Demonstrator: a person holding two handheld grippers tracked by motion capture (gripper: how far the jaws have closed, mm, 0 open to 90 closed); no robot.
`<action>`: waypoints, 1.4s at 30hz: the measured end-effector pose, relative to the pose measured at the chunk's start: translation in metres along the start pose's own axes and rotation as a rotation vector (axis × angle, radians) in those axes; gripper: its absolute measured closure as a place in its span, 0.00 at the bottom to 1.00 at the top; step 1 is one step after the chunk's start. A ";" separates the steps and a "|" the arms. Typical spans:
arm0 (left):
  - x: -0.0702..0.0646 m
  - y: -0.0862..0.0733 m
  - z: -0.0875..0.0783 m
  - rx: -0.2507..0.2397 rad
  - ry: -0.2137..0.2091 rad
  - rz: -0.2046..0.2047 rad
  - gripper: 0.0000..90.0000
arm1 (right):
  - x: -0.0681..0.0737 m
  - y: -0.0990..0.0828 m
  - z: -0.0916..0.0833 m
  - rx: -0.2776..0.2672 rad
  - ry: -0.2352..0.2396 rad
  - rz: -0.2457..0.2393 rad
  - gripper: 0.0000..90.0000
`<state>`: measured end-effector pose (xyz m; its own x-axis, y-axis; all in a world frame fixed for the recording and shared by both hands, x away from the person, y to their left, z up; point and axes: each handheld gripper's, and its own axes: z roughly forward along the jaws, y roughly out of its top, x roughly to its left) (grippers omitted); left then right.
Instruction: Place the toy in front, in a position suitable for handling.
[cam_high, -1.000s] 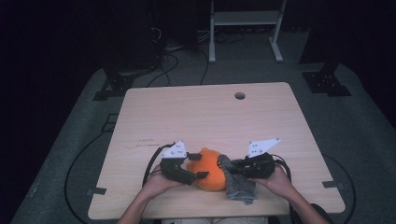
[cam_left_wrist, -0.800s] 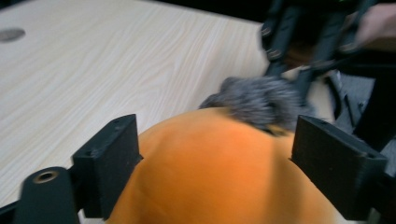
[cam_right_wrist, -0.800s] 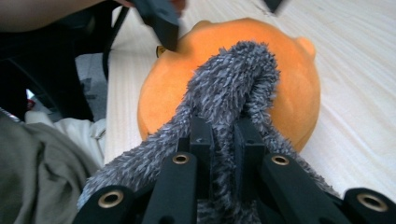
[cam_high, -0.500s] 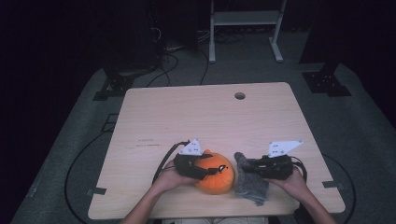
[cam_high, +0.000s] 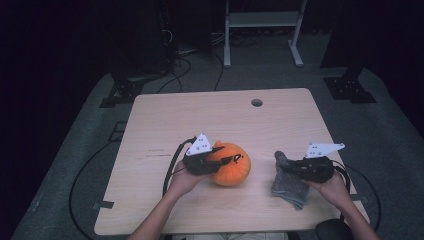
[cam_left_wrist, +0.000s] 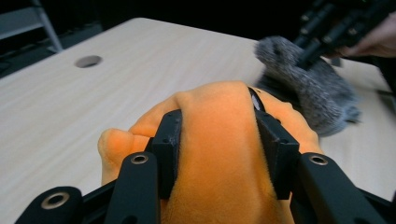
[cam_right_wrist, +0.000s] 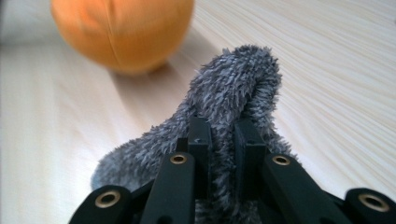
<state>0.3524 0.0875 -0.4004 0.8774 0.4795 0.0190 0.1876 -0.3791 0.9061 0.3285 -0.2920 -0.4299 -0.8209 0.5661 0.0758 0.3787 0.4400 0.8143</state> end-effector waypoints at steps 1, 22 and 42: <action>0.003 0.001 0.004 -0.003 0.016 0.000 0.63 | -0.005 -0.002 0.000 -0.002 -0.004 0.016 0.88; 0.036 -0.011 0.026 -0.020 0.106 -0.083 0.39 | -0.035 -0.021 -0.002 -0.092 -0.062 0.156 0.56; 0.033 -0.008 -0.018 -0.058 0.114 -0.080 0.23 | -0.024 -0.018 -0.010 -0.145 -0.052 0.140 0.50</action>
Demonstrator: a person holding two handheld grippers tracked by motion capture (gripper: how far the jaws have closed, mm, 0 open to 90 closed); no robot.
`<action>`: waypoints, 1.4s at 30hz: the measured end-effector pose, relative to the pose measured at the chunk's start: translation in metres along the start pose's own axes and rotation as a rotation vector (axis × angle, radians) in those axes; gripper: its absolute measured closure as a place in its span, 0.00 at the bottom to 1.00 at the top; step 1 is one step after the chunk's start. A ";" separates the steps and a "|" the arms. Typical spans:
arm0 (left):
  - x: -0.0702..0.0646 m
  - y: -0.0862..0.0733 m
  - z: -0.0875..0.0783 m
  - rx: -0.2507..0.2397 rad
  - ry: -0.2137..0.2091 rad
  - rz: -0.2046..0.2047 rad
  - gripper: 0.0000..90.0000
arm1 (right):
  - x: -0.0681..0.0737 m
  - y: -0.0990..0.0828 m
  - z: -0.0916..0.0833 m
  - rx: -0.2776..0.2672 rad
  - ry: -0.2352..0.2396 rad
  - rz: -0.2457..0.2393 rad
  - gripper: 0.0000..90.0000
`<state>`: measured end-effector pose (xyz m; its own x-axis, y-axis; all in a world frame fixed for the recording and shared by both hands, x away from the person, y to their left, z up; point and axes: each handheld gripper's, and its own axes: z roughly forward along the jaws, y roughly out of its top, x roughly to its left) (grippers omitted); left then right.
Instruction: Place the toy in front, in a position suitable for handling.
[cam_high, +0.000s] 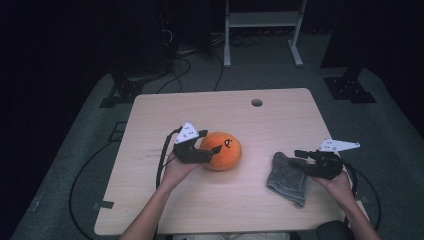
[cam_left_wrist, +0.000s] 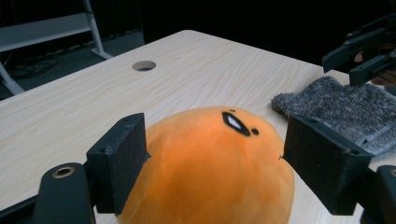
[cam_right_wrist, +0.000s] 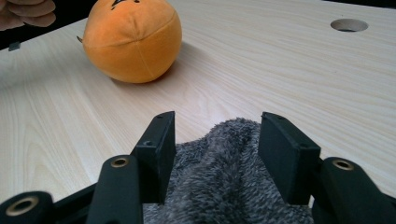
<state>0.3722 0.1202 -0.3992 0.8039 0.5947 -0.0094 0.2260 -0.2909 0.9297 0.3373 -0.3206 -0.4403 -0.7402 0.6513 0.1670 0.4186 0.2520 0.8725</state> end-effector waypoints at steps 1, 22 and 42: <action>0.000 -0.001 -0.001 0.001 -0.002 -0.003 0.22 | 0.000 0.000 0.000 -0.001 0.000 -0.002 0.49; 0.000 -0.019 -0.023 0.047 0.004 -0.010 0.15 | 0.008 0.000 0.004 0.000 0.004 -0.013 0.46; 0.007 -0.039 -0.060 0.032 0.057 -0.016 0.12 | 0.011 0.001 0.008 0.009 0.005 -0.025 0.45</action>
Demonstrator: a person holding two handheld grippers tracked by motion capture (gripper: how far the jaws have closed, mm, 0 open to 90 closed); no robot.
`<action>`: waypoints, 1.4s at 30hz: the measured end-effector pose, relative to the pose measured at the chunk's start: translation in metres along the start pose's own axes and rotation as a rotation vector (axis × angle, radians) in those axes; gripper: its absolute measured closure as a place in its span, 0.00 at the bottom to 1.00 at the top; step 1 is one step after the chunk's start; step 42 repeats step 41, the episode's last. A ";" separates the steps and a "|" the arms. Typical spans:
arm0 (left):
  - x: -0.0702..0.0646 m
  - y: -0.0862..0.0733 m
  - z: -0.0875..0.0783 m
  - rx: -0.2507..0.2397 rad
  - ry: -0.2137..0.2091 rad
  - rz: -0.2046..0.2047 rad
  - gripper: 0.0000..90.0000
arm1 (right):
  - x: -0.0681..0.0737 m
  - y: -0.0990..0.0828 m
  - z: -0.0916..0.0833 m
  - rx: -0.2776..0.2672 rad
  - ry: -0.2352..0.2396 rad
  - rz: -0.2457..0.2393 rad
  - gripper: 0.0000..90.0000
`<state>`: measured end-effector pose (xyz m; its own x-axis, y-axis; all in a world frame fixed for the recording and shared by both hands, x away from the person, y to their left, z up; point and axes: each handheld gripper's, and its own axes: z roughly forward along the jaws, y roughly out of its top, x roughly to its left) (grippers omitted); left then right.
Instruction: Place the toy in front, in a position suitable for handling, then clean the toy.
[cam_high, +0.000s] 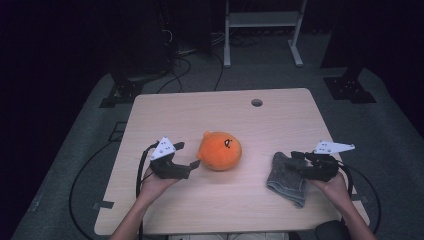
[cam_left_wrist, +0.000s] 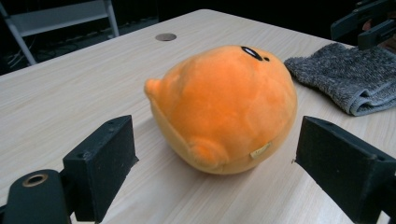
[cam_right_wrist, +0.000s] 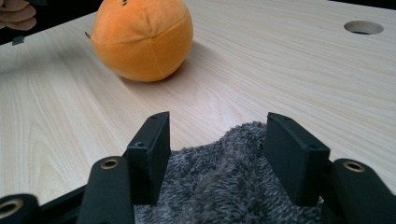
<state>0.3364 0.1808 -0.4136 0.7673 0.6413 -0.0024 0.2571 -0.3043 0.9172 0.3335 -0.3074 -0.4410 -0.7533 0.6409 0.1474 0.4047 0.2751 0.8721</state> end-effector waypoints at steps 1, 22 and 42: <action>0.001 -0.001 -0.003 0.003 0.002 -0.001 0.12 | 0.000 0.000 0.000 0.000 0.000 0.001 0.45; 0.003 -0.031 -0.039 -0.016 0.075 -0.044 0.10 | 0.000 -0.001 0.000 -0.012 0.004 0.012 0.42; 0.012 -0.059 -0.047 -0.013 0.146 -0.082 0.10 | 0.009 -0.006 -0.002 -0.011 -0.011 -0.014 0.40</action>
